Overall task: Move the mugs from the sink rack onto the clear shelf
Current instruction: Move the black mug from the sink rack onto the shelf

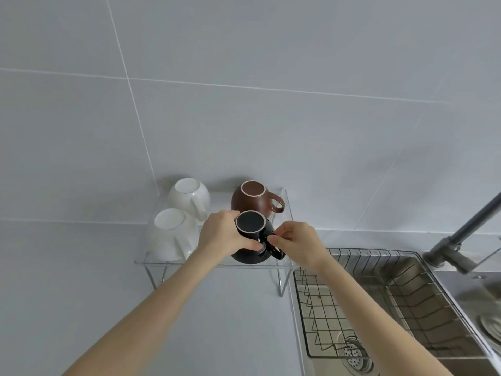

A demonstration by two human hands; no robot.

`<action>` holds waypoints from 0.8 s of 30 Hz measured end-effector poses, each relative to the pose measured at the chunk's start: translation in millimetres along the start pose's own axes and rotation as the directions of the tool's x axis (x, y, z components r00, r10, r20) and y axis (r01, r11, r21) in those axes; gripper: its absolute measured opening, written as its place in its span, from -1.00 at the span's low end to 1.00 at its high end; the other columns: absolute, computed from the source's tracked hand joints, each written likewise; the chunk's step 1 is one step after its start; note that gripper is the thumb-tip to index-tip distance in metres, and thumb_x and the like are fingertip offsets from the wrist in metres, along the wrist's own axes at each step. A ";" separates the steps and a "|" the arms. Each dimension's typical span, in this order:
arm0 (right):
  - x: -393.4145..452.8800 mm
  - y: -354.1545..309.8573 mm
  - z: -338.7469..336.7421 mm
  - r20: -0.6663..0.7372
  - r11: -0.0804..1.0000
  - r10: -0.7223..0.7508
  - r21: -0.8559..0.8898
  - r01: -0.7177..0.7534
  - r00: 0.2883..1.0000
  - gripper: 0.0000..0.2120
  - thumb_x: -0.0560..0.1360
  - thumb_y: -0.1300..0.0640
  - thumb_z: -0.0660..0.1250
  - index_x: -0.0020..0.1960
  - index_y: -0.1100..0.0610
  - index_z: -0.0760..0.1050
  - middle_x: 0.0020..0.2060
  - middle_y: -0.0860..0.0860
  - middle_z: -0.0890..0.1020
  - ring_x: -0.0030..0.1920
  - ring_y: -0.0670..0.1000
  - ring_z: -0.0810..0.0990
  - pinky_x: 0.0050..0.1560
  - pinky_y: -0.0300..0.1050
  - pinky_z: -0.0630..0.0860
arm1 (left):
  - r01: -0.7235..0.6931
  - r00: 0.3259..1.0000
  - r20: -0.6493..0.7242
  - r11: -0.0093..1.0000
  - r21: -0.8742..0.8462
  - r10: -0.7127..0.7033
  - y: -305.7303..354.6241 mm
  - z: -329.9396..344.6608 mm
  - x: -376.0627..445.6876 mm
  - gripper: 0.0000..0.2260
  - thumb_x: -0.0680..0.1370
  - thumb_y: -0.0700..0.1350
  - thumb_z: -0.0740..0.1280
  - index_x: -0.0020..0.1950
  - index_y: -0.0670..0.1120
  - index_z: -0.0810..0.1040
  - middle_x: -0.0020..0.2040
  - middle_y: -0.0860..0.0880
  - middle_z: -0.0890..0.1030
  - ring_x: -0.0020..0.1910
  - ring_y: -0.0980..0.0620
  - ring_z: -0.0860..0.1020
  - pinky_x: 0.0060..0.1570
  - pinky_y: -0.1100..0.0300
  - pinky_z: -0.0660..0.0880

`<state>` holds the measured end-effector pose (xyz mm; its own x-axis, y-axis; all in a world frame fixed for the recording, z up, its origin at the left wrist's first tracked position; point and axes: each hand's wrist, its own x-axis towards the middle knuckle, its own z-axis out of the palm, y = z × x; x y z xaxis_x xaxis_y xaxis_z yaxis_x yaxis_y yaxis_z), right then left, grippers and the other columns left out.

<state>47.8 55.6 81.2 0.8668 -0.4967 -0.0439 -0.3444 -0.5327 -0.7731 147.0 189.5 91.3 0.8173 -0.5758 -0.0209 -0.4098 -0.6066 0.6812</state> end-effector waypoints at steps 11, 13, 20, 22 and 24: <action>1.1 9.7 0.7 0.017 0.995 0.044 0.093 -0.045 0.999 -0.87 0.41 0.14 0.40 -0.11 0.20 0.58 -0.24 0.06 0.65 -0.18 0.02 0.61 -0.18 -0.28 0.48 | -0.006 1.000 0.014 0.998 0.062 0.005 -1.5 6.0 1.7 -0.41 0.10 0.10 0.56 0.07 -0.04 0.54 -0.02 -0.04 0.66 -0.01 -0.06 0.58 -0.08 0.08 0.53; -1.1 10.6 1.0 0.015 0.985 0.073 0.154 -0.074 0.997 -0.86 0.39 0.13 0.43 -0.11 0.17 0.58 -0.23 0.05 0.66 -0.17 0.02 0.62 -0.16 -0.25 0.50 | -0.003 0.997 0.083 0.998 0.066 -0.002 -1.6 1.3 5.2 -0.34 0.13 0.05 0.58 0.17 -0.07 0.48 0.11 -0.07 0.60 0.10 -0.06 0.53 -0.02 0.12 0.48; -13.1 10.8 12.1 -0.207 0.983 0.023 0.184 0.016 0.978 -0.88 0.34 0.26 0.43 -0.12 0.21 0.64 -0.24 0.10 0.71 -0.27 -0.07 0.63 -0.24 -0.44 0.53 | 0.003 0.972 0.232 0.988 -0.154 0.034 -13.5 -12.8 20.6 -0.33 0.16 -0.26 0.59 0.24 -0.09 0.48 0.23 -0.04 0.59 0.27 0.01 0.51 0.28 0.13 0.42; -11.6 9.9 9.3 -0.224 0.988 -0.006 0.150 0.041 0.975 -0.90 0.36 0.28 0.41 -0.13 0.21 0.65 -0.23 0.13 0.73 -0.26 -0.03 0.64 -0.15 -0.31 0.55 | -0.005 0.981 0.189 0.981 -0.193 0.042 -15.8 -10.0 17.0 -0.38 0.17 -0.27 0.58 0.20 -0.09 0.52 0.18 -0.04 0.62 0.21 0.02 0.54 0.23 0.16 0.44; -7.7 10.3 3.7 -0.222 0.991 -0.020 0.126 0.049 0.975 -0.88 0.36 0.29 0.41 -0.11 0.21 0.66 -0.22 0.13 0.73 -0.25 -0.02 0.63 -0.20 -0.42 0.50 | 0.003 0.990 0.139 0.975 -0.222 0.028 -16.4 -7.6 10.1 -0.40 0.18 -0.26 0.58 0.20 -0.09 0.53 0.18 -0.04 0.63 0.19 0.04 0.54 0.17 0.18 0.45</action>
<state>38.9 56.5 71.2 0.7717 -0.6258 0.1134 -0.2530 -0.4656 -0.8480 165.0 197.8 85.5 0.7412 -0.6633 -0.1031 -0.3073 -0.4719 0.8264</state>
